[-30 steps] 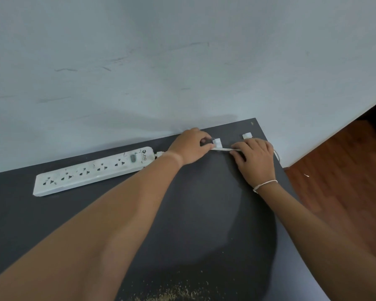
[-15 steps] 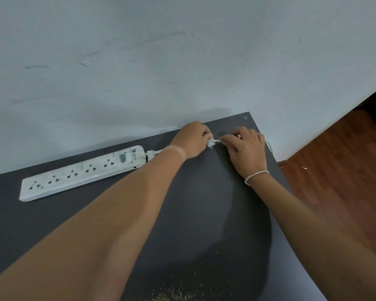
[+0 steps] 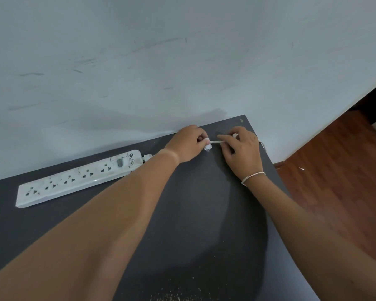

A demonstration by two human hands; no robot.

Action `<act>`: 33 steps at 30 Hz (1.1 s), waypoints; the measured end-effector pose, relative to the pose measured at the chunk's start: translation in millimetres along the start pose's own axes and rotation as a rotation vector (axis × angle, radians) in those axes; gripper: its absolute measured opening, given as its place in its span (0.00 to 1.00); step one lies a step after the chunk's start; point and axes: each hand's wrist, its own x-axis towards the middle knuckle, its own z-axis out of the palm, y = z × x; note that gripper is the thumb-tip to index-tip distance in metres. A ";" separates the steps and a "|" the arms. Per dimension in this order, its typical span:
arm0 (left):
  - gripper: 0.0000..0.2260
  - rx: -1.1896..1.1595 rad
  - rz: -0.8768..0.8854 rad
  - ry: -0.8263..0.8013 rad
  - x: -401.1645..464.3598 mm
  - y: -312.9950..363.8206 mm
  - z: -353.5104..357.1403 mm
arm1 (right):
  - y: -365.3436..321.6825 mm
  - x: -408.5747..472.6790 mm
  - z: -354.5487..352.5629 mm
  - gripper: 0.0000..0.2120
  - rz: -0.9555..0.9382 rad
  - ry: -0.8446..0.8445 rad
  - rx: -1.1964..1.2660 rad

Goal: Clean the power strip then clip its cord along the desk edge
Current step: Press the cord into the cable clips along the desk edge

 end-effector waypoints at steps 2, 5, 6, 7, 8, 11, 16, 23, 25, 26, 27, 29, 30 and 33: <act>0.07 0.007 -0.003 -0.002 -0.3 0.1 -0.7 | 1.0 -2.0 -6.2 0.12 0.039 0.016 0.057; 0.09 0.002 -0.007 0.016 -0.3 0.5 0.1 | 6.3 -5.6 -17.5 0.12 0.081 0.052 0.058; 0.09 0.002 -0.003 0.028 0.4 1.4 0.8 | 11.3 -6.0 -21.1 0.12 0.125 0.073 0.063; 0.09 0.005 0.001 0.039 1.7 2.8 1.9 | 16.4 -6.0 -24.4 0.12 0.188 0.093 0.072; 0.10 0.009 0.005 0.047 3.4 5.0 3.0 | 21.3 -6.2 -27.2 0.13 0.258 0.107 0.086; 0.10 -0.018 0.009 0.051 11.1 17.2 7.9 | 27.2 -5.7 -29.7 0.10 0.411 0.077 0.152; 0.13 -0.075 0.016 0.012 27.6 45.2 21.8 | 26.8 -4.5 -26.9 0.08 0.417 0.019 0.179; 0.10 -0.128 -0.050 -0.006 46.2 57.3 35.5 | 28.7 -0.8 -21.4 0.05 0.442 0.040 0.214; 0.09 -0.146 -0.056 -0.012 48.3 56.7 35.7 | 30.1 -0.1 -20.4 0.05 0.449 0.037 0.220; 0.09 -0.149 -0.057 -0.017 48.8 56.6 35.3 | 30.6 0.3 -20.3 0.05 0.451 0.035 0.218; 0.09 -0.142 -0.054 -0.021 48.9 56.6 34.8 | 30.8 0.6 -20.1 0.05 0.452 0.031 0.216; 0.10 -0.072 -0.023 -0.029 48.6 57.5 34.6 | 30.6 1.1 -19.9 0.05 0.453 0.029 0.221; 0.10 -0.017 -0.002 -0.029 48.5 58.0 35.4 | 30.3 1.2 -19.6 0.05 0.456 0.032 0.225; 0.12 0.123 0.045 -0.034 47.6 60.4 39.0 | 29.3 0.8 -20.3 0.05 0.445 0.051 0.215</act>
